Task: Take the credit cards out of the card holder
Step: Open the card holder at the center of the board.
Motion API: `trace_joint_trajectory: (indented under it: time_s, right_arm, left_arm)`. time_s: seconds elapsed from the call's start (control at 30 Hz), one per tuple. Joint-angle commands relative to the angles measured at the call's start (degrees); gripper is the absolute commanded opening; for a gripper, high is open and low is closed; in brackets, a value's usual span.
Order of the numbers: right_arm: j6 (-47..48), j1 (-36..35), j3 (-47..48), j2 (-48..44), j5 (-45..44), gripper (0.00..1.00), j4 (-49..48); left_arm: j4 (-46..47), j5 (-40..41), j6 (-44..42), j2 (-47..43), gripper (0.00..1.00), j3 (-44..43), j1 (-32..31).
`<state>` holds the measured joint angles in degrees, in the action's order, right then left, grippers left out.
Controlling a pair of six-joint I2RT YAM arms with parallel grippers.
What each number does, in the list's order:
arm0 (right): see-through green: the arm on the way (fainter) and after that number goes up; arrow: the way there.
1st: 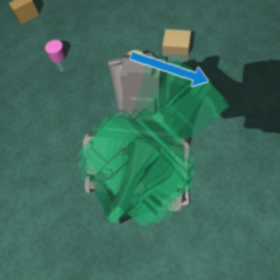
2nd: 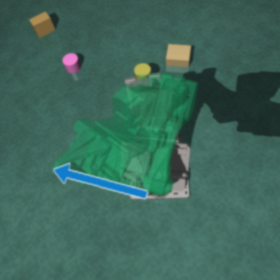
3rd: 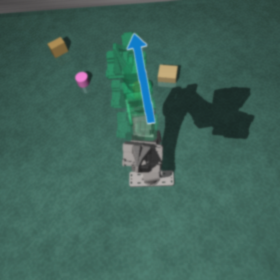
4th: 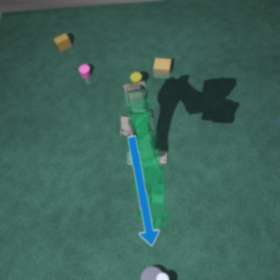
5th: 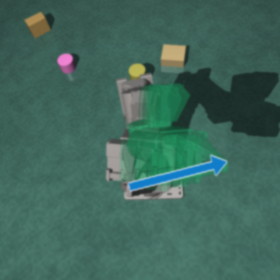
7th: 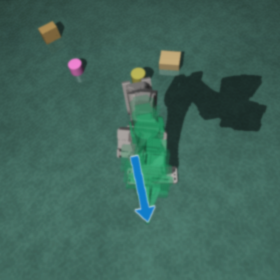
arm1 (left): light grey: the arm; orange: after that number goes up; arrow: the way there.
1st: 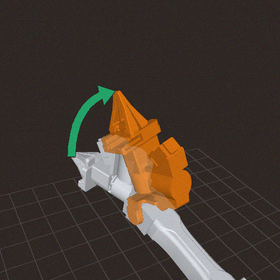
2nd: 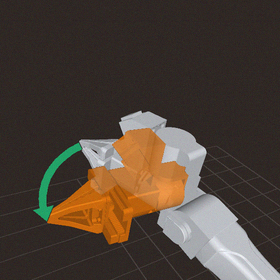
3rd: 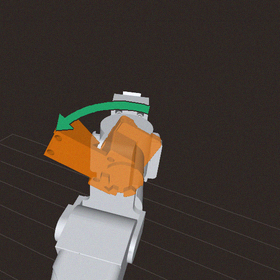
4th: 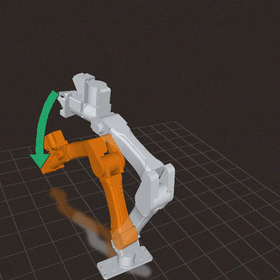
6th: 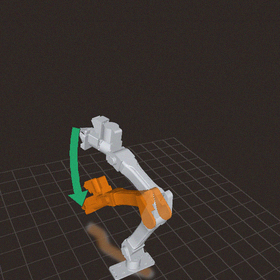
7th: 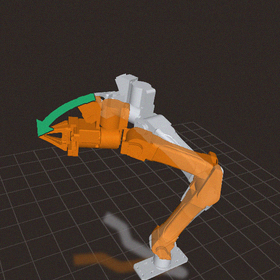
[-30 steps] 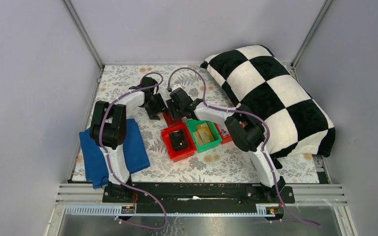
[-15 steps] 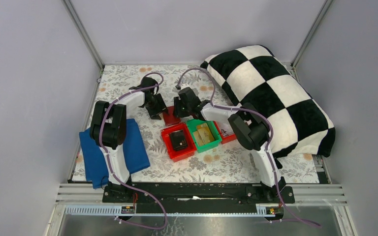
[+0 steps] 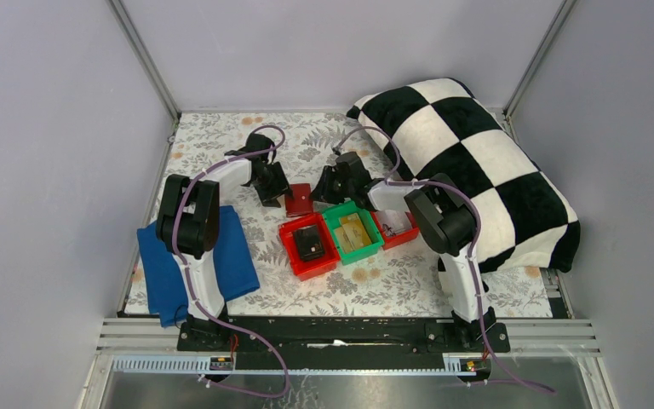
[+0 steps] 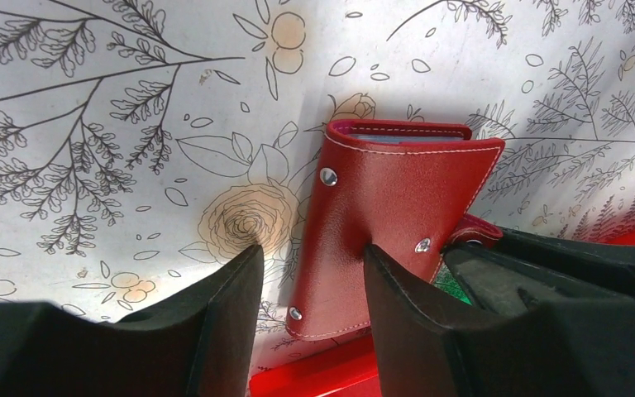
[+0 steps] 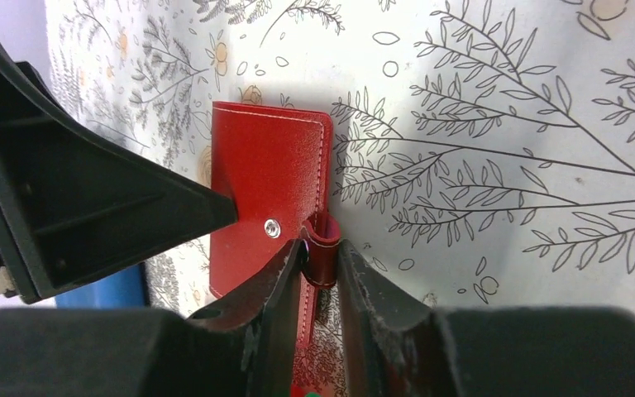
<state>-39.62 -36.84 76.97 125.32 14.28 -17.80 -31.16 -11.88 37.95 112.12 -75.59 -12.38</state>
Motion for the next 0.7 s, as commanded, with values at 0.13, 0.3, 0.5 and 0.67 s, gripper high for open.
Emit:
trace_joint_trajectory:
  time_s: [0.13, 0.3, 0.5, 0.67]
  right_arm:
    - [-2.3, 0.9, -1.3, -4.9, 1.4, 0.12, -2.0]
    - [0.2, 1.6, 0.2, -6.1, -5.3, 0.34, 5.3]
    - [1.4, 2.9, 0.3, -6.0, -2.8, 0.36, 6.2]
    - [2.7, 2.9, 1.8, -5.3, 0.1, 0.47, 7.1]
  left_arm:
    - [-0.7, 1.4, -1.9, 1.4, 0.53, 1.3, 0.0]
    - [-0.6, 1.5, -2.8, -1.5, 0.58, 1.0, 0.0]
    - [1.0, 2.2, -4.5, -7.6, 0.66, 0.9, 0.0]
    - [0.5, 1.7, -4.9, -10.3, 0.66, 0.5, 0.0]
